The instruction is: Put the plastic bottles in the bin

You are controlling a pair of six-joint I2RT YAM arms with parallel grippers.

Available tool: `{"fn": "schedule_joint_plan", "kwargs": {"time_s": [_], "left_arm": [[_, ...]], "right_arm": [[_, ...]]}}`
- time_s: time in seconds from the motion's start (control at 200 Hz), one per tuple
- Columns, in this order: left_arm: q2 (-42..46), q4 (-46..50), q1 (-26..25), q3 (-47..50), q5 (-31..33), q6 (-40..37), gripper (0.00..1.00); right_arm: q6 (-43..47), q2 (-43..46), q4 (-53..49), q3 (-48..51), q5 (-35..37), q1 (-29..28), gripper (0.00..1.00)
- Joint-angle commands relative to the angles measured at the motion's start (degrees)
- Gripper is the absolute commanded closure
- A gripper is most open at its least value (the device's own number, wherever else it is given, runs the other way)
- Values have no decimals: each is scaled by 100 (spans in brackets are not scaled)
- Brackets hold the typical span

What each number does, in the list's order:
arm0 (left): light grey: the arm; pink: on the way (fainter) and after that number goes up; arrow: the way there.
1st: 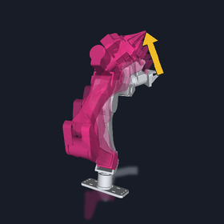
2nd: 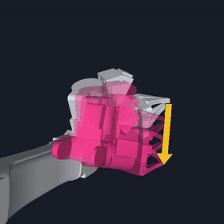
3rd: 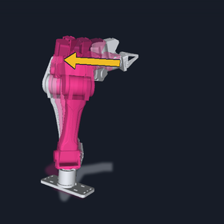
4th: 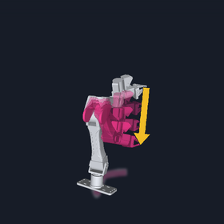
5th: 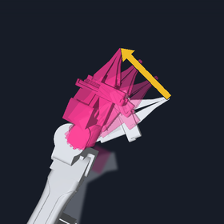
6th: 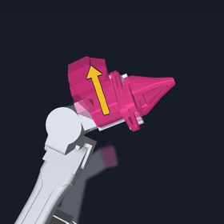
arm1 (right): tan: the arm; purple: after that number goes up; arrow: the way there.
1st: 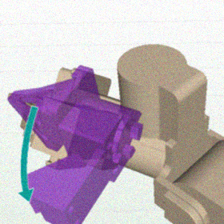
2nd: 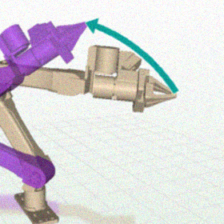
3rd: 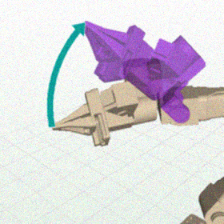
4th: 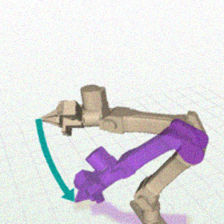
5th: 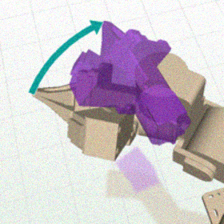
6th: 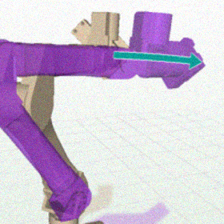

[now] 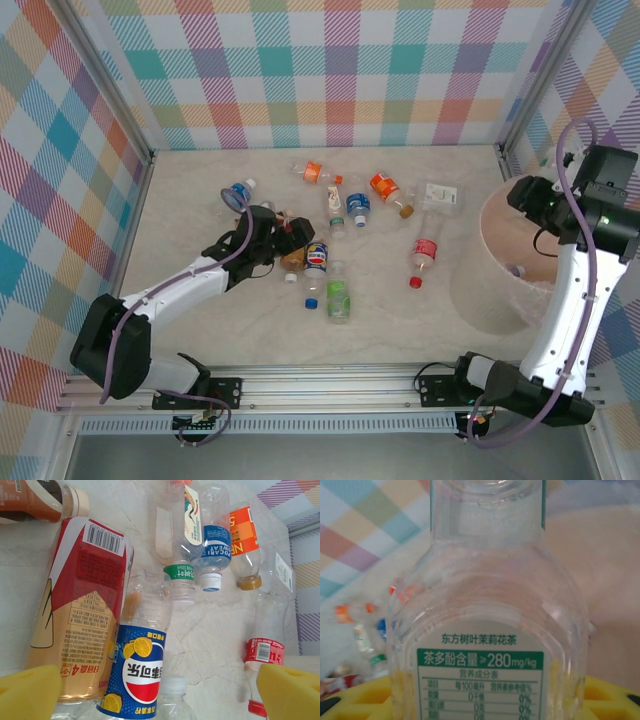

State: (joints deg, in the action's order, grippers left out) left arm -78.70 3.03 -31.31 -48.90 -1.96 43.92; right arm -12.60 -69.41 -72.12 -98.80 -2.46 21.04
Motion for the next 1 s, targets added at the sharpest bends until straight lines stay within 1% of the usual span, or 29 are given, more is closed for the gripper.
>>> {"fn": "schedule_joint_plan", "kwargs": {"time_s": [0.0, 0.125, 0.25, 0.295, 0.48, 0.63, 0.845, 0.915, 0.995], "left_arm": [[-61, 220, 20, -231, 140, -52, 0], [-87, 324, 21, -286, 212, -47, 0], [-89, 447, 20, -355, 262, -31, 0], [-83, 501, 27, -368, 269, -26, 0], [21, 731, 21, -358, 413, 10, 0], [145, 699, 20, -203, 556, 151, 0], [172, 916, 28, -222, 717, 189, 0], [186, 1016, 21, -242, 815, 204, 0], [183, 1175, 28, -287, 963, 200, 0]], "right_arm": [[60, -21, -655, 167, 997, 53, 61], [7, -37, -565, 504, 1080, 64, 60], [-192, -48, -498, 959, 1595, 67, 59], [-199, -30, -377, 1161, 1665, 91, 59], [-199, -164, 13, 1629, 1610, 229, 57], [-201, -274, 272, 1876, 1453, 243, 54], [-295, -442, 482, 2125, 1527, 243, 51], [-314, -453, 521, 2172, 1489, 243, 47], [-321, -417, 583, 2205, 1271, 245, 41]]}}
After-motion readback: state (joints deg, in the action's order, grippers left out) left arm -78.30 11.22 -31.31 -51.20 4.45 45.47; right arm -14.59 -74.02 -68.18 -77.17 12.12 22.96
